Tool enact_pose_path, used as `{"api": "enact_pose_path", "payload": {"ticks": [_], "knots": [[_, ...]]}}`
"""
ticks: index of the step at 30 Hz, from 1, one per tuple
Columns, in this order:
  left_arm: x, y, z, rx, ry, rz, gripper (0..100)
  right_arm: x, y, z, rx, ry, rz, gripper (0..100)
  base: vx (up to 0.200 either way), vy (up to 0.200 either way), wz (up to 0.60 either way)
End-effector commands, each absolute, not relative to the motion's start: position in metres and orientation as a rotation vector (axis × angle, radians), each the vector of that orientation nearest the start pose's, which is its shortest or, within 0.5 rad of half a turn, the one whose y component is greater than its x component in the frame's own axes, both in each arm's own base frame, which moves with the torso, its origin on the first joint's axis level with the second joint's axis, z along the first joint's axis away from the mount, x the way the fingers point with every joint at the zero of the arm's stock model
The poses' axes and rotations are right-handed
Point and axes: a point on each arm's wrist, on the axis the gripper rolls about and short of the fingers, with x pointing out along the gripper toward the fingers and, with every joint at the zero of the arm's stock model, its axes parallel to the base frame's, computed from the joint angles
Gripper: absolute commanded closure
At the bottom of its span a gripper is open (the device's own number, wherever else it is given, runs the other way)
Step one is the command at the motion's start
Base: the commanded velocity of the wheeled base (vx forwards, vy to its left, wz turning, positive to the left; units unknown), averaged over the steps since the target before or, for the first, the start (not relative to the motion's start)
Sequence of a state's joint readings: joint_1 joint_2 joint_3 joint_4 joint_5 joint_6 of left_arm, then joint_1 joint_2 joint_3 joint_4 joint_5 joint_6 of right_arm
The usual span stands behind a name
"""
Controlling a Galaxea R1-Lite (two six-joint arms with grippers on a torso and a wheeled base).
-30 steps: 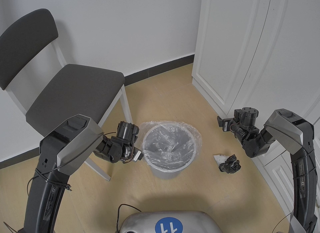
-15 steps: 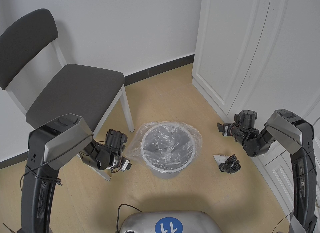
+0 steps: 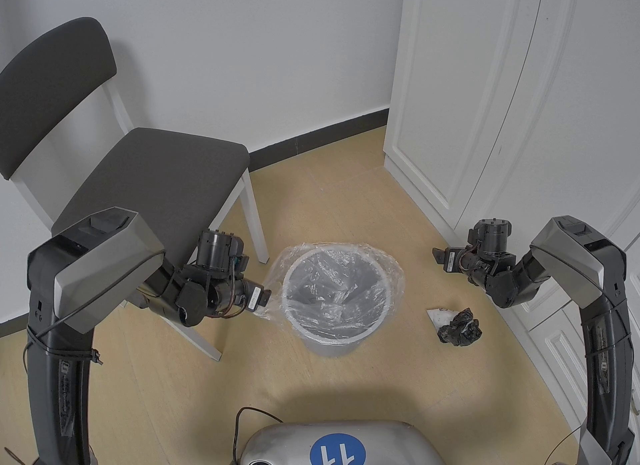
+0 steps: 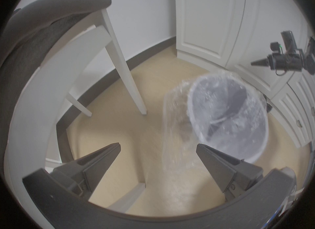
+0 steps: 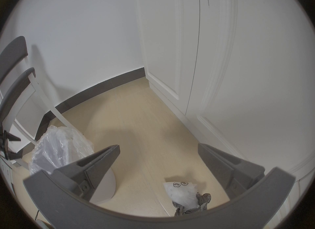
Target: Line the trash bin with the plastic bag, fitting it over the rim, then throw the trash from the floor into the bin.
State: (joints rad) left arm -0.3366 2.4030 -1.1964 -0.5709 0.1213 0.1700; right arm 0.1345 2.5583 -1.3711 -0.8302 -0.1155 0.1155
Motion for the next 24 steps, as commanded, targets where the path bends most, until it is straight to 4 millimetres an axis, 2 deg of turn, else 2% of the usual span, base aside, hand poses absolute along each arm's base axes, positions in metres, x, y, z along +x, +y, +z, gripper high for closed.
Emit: {"api": "enact_pose_path", "payload": {"ticks": [1, 6, 11, 15, 20, 21, 22, 24], "knots": [[0.445, -0.148, -0.017, 0.318, 0.597, -0.207, 0, 0.480, 0.061, -0.014, 0.070, 0.367, -0.005, 0, 0.000, 0.000, 0.00], [0.452, -0.149, -0.029, 0.342, 0.678, -0.207, 0, 0.482, 0.061, -0.015, 0.070, 0.366, -0.005, 0, 0.000, 0.000, 0.00], [0.458, -0.151, -0.049, 0.382, 0.801, -0.225, 0, 0.482, 0.061, -0.021, 0.069, 0.376, -0.005, 0, 0.000, 0.000, 0.00], [0.468, -0.155, -0.052, 0.395, 0.822, -0.233, 0, 0.482, 0.062, -0.023, 0.068, 0.379, -0.004, 0, 0.000, 0.000, 0.00], [0.492, -0.159, -0.063, 0.418, 0.852, -0.238, 0, 0.481, 0.066, -0.027, 0.065, 0.389, 0.003, 0, 0.000, 0.000, 0.00], [0.497, -0.159, -0.066, 0.423, 0.855, -0.237, 0, 0.481, 0.067, -0.027, 0.065, 0.387, 0.005, 0, 0.000, 0.000, 0.00], [0.495, -0.159, -0.081, 0.437, 0.892, -0.243, 0, 0.481, 0.067, -0.027, 0.065, 0.389, 0.006, 0, 0.000, 0.000, 0.00], [0.495, -0.155, -0.091, 0.474, 0.907, -0.265, 0, 0.480, 0.068, -0.027, 0.064, 0.391, 0.008, 0, 0.000, 0.000, 0.00]]}}
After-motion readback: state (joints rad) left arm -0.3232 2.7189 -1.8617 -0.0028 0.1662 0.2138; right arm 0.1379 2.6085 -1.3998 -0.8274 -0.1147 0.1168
